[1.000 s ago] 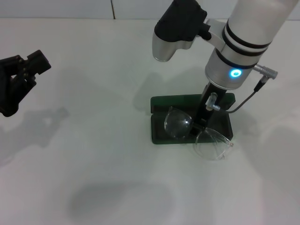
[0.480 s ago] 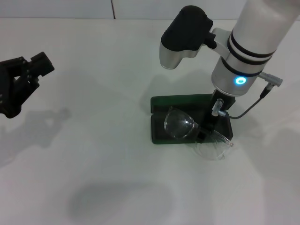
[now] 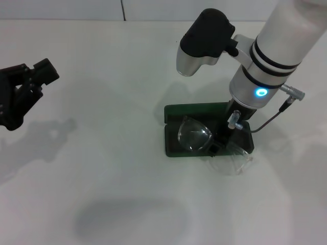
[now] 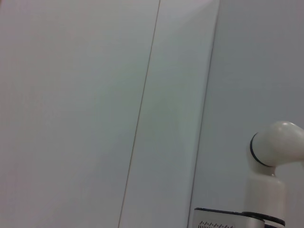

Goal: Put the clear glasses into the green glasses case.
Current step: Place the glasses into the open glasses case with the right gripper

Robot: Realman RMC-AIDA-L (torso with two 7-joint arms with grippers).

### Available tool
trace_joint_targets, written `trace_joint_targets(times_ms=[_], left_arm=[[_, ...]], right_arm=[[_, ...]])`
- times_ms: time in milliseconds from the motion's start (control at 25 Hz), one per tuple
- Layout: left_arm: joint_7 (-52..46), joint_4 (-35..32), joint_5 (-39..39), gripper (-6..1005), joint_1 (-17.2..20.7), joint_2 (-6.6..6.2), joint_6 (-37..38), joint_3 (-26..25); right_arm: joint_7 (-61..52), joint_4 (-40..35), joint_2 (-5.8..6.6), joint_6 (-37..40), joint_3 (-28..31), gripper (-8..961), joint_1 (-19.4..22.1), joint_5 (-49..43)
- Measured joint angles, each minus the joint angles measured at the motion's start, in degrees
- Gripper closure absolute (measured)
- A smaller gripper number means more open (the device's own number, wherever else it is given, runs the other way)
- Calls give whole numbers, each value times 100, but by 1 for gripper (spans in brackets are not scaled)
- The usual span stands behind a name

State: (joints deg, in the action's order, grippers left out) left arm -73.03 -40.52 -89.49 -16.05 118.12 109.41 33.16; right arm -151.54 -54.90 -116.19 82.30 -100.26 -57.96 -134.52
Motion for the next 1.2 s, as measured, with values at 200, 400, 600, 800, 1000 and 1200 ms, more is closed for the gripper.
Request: trace_joint_targets(times_ms=[200, 400, 600, 800, 1000, 1200], left_arm=[[0, 7, 0, 914, 37, 19, 0, 6], [4, 9, -2, 914, 87, 24, 0, 37], [57, 47, -8, 914, 119, 26, 0, 81], [70, 87, -15, 914, 122, 24, 0, 86], [70, 88, -16, 914, 131, 21, 0, 85], [70, 89, -16, 914, 140, 18, 0, 85]], right_arm=[[58, 8, 0, -11, 7, 545, 16, 53], [57, 60, 0, -14, 7, 572, 30, 58], [56, 81, 0, -76, 7, 588, 86, 66], [57, 81, -1, -155, 8, 703, 125, 75], [99, 36, 0, -185, 7, 784, 137, 68], [140, -63, 0, -86, 7, 822, 157, 66]])
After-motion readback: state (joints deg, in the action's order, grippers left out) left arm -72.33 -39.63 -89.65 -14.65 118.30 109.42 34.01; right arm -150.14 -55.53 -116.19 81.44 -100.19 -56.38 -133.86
